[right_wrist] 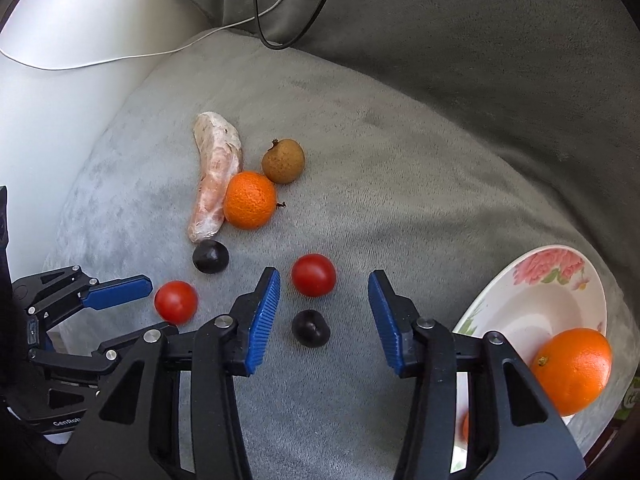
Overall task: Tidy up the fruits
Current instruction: 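Move the left gripper toward a red cherry tomato while the right gripper approaches a dark plum, then close the left gripper on the large red tomato while the right gripper grasps a small cherry tomato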
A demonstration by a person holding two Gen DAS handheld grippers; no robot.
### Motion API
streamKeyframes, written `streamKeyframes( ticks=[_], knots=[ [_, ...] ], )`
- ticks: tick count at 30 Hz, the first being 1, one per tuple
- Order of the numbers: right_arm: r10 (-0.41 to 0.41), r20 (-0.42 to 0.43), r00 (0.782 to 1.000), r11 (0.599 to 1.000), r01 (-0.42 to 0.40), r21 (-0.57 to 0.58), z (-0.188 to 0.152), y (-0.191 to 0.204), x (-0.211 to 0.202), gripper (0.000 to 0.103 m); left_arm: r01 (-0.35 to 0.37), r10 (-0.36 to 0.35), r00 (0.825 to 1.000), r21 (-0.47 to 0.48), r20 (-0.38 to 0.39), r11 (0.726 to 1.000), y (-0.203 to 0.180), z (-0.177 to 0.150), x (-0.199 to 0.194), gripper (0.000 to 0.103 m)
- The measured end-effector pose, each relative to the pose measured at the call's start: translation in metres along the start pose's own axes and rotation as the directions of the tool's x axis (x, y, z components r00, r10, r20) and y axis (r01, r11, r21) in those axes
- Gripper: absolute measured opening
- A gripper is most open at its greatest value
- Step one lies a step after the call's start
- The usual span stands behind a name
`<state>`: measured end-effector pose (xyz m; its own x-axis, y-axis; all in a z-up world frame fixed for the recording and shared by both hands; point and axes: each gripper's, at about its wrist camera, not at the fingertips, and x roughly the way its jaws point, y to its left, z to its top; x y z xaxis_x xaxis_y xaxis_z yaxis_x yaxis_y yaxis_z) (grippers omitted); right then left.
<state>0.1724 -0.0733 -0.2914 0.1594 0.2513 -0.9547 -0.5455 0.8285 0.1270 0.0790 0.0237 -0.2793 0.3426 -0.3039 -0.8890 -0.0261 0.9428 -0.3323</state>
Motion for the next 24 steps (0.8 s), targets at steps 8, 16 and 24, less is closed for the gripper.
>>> streamKeyframes(
  ticks=[8, 16, 24],
  knots=[
    [-0.009, -0.034, 0.999, 1.0, 0.008, -0.012, 0.005, 0.003, 0.015, 0.039, -0.01, 0.01, 1.0, 0.008, -0.021, 1.0, -0.006, 0.002, 0.015, 0.035],
    [0.008, -0.037, 0.999, 1.0, -0.008, -0.013, 0.004, 0.005, 0.018, 0.03, -0.019, 0.019, 0.999, 0.017, -0.027, 1.0, -0.01, 0.006, 0.024, 0.031],
    [0.005, -0.026, 1.0, 1.0, -0.005, -0.02, 0.002, 0.013, 0.016, 0.026, -0.01, 0.01, 1.0, 0.01, -0.016, 1.0, -0.007, 0.006, 0.024, 0.029]
  ],
)
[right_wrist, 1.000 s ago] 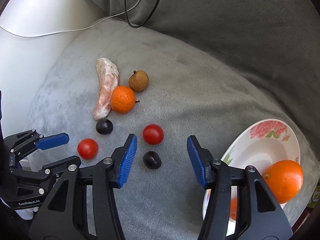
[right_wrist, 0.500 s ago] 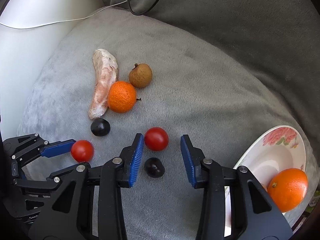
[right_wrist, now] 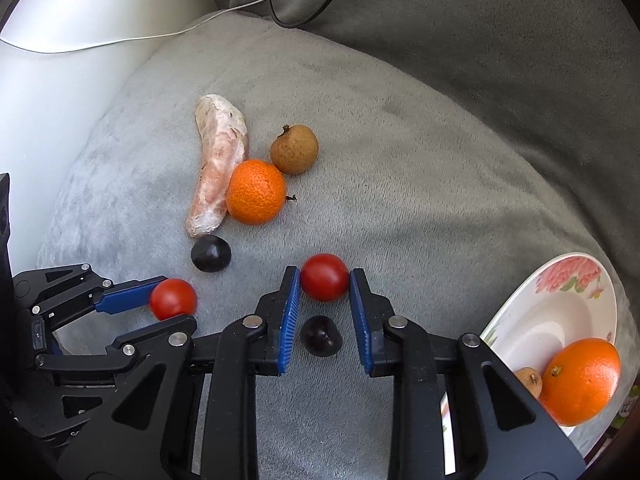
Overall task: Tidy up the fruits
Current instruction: 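Close the left gripper on the large red tomato while the right gripper grasps a small cherry tomato, then carry both tomatoes over the floral plate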
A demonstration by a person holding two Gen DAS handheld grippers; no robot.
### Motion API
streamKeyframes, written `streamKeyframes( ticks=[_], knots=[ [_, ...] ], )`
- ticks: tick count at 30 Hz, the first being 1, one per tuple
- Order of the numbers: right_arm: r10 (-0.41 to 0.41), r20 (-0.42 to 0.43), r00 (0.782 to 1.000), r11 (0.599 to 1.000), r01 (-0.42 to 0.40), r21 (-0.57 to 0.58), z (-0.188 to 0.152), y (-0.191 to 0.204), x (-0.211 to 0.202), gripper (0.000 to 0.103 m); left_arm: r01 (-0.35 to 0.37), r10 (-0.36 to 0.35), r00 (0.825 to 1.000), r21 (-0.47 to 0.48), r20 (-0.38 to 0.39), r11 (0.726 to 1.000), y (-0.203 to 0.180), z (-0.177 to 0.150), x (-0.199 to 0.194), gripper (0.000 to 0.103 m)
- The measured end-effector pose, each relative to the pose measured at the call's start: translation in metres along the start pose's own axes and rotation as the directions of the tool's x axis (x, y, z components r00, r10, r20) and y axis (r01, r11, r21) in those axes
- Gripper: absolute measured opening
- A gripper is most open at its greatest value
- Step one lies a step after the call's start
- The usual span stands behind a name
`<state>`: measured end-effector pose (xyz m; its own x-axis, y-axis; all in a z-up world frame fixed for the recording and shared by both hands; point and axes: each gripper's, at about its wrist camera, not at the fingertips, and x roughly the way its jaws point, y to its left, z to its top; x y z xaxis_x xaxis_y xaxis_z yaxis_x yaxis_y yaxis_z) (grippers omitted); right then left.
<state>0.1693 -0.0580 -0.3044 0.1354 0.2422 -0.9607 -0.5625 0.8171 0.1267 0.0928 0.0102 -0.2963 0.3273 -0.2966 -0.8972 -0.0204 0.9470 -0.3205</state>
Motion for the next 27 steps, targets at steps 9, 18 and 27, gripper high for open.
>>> streamKeyframes(
  ticks=[9, 18, 27],
  knots=[
    [0.011, 0.06, 0.998, 0.999, -0.013, 0.036, -0.009, -0.007, -0.033, 0.026, 0.006, -0.006, 1.0, 0.001, 0.02, 1.0, 0.002, -0.004, -0.014, 0.029],
    [0.009, 0.123, 0.992, 0.996, -0.02, 0.09, -0.027, -0.024, -0.069, 0.026, 0.022, -0.023, 0.998, 0.018, 0.058, 1.0, -0.009, 0.0, -0.032, 0.029],
    [-0.033, 0.155, 0.987, 0.984, 0.005, 0.176, -0.062, -0.054, -0.096, 0.026, 0.046, -0.051, 0.995, 0.065, 0.081, 0.997, -0.036, 0.015, -0.035, 0.029]
  ],
)
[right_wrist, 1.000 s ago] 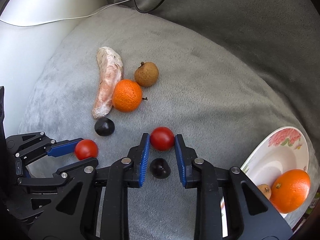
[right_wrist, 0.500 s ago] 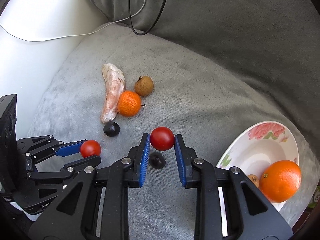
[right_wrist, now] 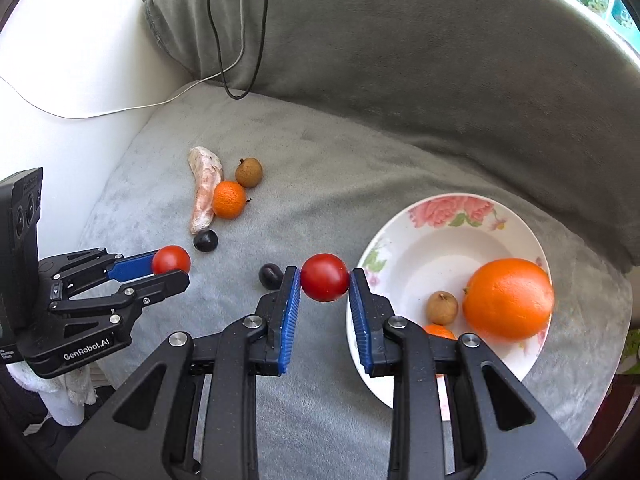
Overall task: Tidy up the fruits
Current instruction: 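Carry both tomatoes over the floral plate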
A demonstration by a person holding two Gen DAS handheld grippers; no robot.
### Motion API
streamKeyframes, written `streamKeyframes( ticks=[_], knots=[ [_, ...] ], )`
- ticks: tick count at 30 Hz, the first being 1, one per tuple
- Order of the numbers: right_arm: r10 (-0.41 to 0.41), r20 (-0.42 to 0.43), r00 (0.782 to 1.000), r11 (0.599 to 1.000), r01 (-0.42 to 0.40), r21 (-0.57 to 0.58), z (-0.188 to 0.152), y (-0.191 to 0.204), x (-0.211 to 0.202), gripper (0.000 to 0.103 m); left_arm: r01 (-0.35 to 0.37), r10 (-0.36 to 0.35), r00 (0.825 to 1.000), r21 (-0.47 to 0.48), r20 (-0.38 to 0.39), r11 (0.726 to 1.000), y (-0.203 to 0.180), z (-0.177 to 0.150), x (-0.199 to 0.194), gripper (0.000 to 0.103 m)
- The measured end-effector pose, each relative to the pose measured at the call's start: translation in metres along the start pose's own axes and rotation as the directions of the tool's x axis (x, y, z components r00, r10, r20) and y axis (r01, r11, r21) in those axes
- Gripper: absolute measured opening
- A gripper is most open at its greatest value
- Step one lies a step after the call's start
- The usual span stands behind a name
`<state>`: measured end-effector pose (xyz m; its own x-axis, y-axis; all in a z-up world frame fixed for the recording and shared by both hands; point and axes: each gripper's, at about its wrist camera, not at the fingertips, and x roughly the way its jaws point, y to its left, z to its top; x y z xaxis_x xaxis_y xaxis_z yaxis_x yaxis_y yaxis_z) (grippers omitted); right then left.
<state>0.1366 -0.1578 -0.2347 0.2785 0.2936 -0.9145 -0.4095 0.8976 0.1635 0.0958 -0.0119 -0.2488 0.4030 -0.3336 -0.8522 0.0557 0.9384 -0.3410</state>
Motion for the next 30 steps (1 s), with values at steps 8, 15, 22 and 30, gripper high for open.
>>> streamKeyframes(
  ticks=[8, 15, 22, 30],
  knots=[
    [-0.029, 0.021, 0.999, 0.992, 0.026, 0.122, -0.028, -0.043, -0.021, 0.026, 0.029, -0.03, 1.0, 0.074, 0.004, 0.997, -0.029, 0.016, 0.002, 0.029],
    [-0.054, 0.025, 0.998, 0.981, 0.049, 0.19, -0.049, -0.069, -0.033, 0.026, 0.056, -0.056, 0.998, 0.127, -0.003, 0.99, -0.055, 0.029, 0.012, 0.029],
    [-0.068, 0.021, 0.997, 0.969, 0.061, 0.24, -0.065, -0.085, -0.036, 0.026, 0.076, -0.074, 0.997, 0.178, -0.018, 0.981, -0.079, 0.038, 0.021, 0.029],
    [-0.071, 0.018, 0.997, 0.959, 0.064, 0.275, -0.073, -0.094, -0.038, 0.026, 0.076, -0.07, 0.997, 0.22, -0.036, 0.973, -0.101, 0.048, 0.034, 0.029]
  ],
)
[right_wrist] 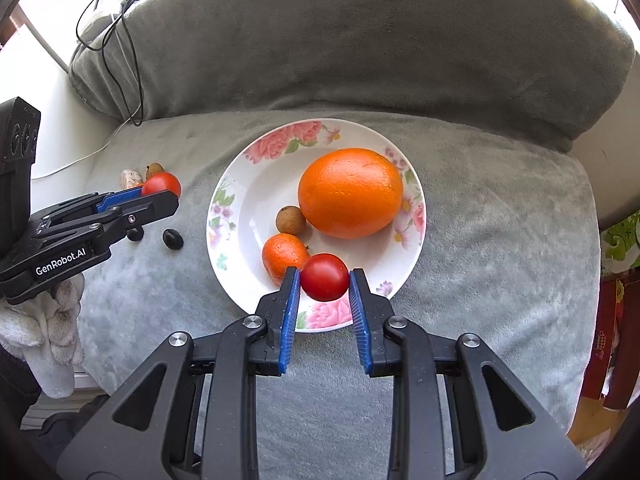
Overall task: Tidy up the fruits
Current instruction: 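Carry both tomatoes over the floral plate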
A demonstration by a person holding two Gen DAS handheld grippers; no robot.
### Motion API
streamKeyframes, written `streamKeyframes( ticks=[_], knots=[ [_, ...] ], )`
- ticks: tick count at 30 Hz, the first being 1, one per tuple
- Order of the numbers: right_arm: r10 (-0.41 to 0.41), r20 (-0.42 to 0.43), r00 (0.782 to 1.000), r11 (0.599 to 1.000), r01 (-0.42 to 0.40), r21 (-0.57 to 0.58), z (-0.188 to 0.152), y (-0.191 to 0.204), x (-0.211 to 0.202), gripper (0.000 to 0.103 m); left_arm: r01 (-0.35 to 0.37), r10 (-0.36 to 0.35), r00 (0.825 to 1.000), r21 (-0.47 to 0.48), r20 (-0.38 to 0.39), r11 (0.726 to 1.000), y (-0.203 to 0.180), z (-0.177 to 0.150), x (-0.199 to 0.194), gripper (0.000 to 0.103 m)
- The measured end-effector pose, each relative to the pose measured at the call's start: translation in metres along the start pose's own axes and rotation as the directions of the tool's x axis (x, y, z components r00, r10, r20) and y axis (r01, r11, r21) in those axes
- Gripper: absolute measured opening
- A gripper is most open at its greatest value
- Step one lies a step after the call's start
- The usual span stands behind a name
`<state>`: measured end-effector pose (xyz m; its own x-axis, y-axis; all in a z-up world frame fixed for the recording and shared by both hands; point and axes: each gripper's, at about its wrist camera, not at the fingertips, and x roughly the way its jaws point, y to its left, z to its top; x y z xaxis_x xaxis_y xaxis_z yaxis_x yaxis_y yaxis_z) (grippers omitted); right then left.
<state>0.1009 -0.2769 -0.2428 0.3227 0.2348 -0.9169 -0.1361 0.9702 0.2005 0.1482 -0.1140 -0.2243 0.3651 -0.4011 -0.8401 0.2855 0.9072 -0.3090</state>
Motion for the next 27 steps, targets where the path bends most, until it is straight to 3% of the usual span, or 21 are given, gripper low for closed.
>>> streamKeyframes(
  ticks=[27],
  knots=[
    [0.016, -0.015, 1.0, 1.0, -0.016, 0.016, 0.002, 0.0, 0.01, 0.027, -0.009, 0.01, 0.999, 0.035, -0.035, 0.999, -0.017, 0.018, 0.014, 0.029]
  ],
)
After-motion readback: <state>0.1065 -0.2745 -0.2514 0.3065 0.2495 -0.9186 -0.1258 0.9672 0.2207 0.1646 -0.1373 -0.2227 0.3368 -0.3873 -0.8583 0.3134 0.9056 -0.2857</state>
